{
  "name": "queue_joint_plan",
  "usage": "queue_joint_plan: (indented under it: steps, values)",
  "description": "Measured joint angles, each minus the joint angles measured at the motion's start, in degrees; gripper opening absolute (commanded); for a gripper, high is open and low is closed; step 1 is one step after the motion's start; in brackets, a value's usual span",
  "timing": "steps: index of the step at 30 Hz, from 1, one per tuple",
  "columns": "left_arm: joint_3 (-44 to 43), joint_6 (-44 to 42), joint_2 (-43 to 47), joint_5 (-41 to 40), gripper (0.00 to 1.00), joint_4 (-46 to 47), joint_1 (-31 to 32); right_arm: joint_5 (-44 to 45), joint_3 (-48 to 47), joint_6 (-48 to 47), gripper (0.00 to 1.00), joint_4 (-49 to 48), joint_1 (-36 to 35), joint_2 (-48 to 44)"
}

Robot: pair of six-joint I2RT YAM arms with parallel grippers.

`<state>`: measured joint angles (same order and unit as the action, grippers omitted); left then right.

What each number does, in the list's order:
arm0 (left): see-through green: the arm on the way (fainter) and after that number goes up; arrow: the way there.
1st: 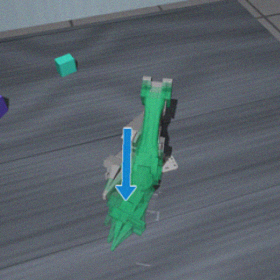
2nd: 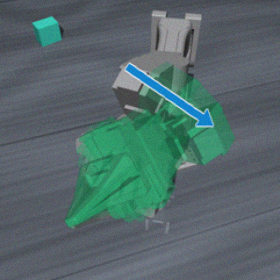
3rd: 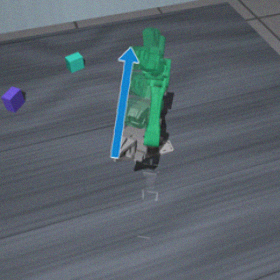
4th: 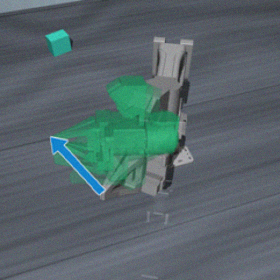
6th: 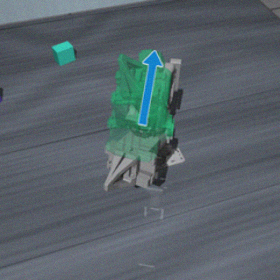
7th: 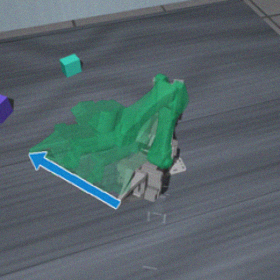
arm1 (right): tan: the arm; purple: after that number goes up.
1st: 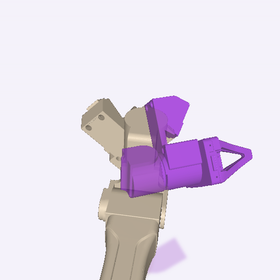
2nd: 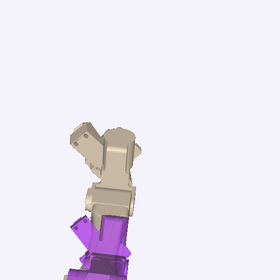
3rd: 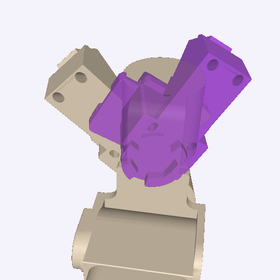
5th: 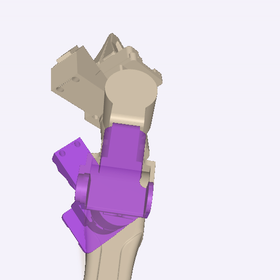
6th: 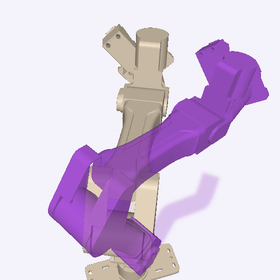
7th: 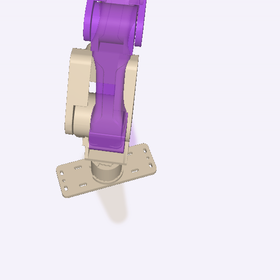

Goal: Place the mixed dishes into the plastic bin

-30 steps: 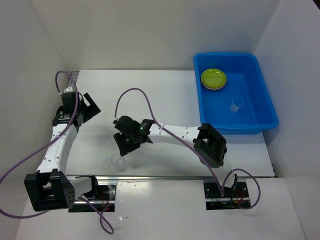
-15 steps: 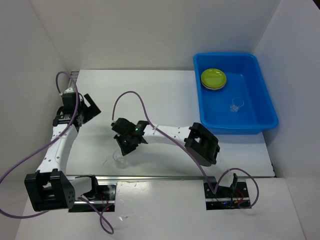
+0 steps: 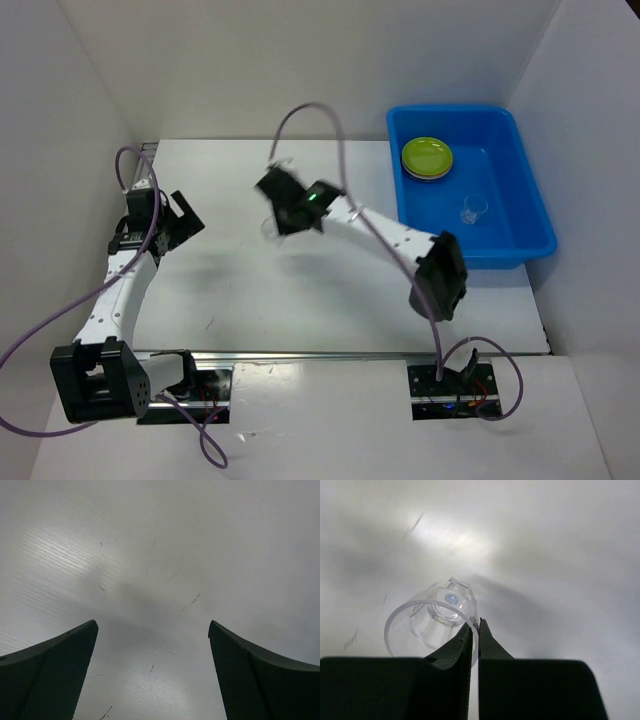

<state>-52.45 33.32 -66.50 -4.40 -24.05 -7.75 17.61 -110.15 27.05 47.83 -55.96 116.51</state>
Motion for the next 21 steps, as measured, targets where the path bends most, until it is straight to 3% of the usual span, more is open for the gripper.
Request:
queue_joint_plan:
  steps: [8, 11, 21]
  values:
    - [4.52, -0.15, 0.04, 6.88, 1.00, 1.46, 0.00, 11.21, -0.50, -0.94, 0.01, -1.60, 40.94, -10.95]
    - [4.52, -0.17, 0.04, 8.35, 1.00, 2.03, 0.02, 15.10, -0.55, -1.49, 0.01, 0.37, 47.28, -10.67]
    - [4.52, -0.42, -1.01, 10.73, 1.00, 2.21, 1.88, 15.80, 0.39, -2.60, 0.01, 2.62, 59.63, -5.20]
